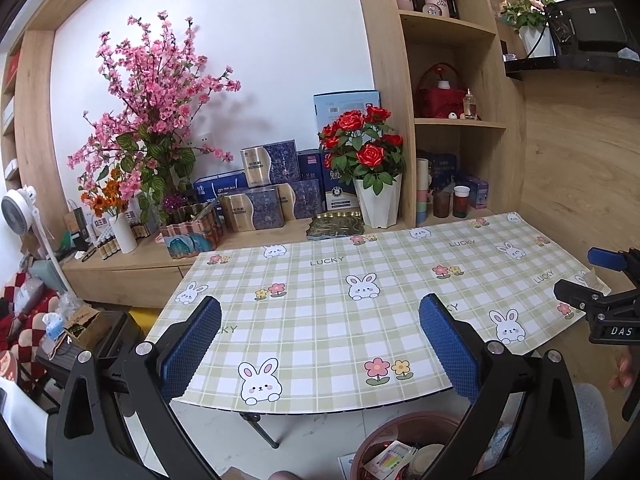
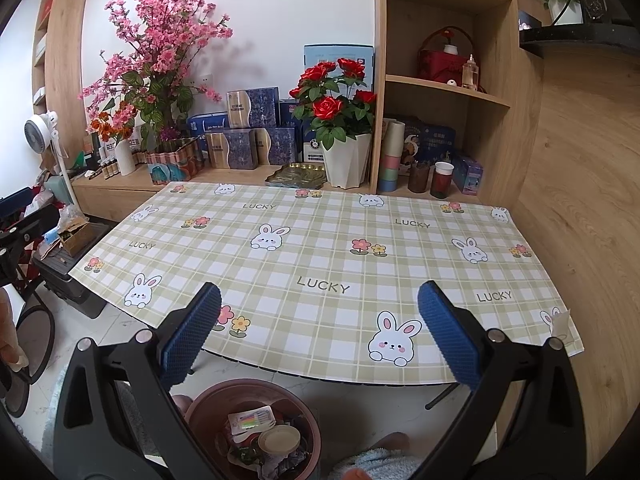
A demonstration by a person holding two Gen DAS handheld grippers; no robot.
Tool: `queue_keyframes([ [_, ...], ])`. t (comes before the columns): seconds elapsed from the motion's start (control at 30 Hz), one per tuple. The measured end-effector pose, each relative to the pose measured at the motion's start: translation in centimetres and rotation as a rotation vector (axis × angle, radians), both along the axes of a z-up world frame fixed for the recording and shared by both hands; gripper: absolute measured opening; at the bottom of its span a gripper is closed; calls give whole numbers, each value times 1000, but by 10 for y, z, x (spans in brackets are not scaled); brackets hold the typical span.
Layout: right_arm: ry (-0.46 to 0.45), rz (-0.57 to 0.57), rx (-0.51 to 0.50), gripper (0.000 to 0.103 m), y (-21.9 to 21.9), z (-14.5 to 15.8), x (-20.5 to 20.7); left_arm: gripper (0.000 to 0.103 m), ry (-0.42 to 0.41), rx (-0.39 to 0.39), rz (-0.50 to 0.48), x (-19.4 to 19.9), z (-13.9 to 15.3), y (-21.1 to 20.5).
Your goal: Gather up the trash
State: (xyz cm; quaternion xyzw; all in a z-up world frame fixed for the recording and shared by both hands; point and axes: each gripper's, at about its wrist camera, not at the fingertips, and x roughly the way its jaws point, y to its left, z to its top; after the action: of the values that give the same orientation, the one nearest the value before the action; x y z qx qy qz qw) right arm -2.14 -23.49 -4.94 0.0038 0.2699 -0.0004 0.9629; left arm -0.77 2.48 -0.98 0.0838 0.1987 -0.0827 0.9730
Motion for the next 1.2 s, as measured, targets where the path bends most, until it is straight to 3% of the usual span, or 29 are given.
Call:
queue_keyframes([
  [0.4,-2,-3,-3,97,1,-2,0,97,-13,69,41,1,-4,-8],
  [1.03,-2,-8,12,97,1,-1,-1,97,-4,67,57,2,-5,-3],
  [1.2,-3,-10,15,97,1,-1,-1,97,13,36,71,5,-5,2],
])
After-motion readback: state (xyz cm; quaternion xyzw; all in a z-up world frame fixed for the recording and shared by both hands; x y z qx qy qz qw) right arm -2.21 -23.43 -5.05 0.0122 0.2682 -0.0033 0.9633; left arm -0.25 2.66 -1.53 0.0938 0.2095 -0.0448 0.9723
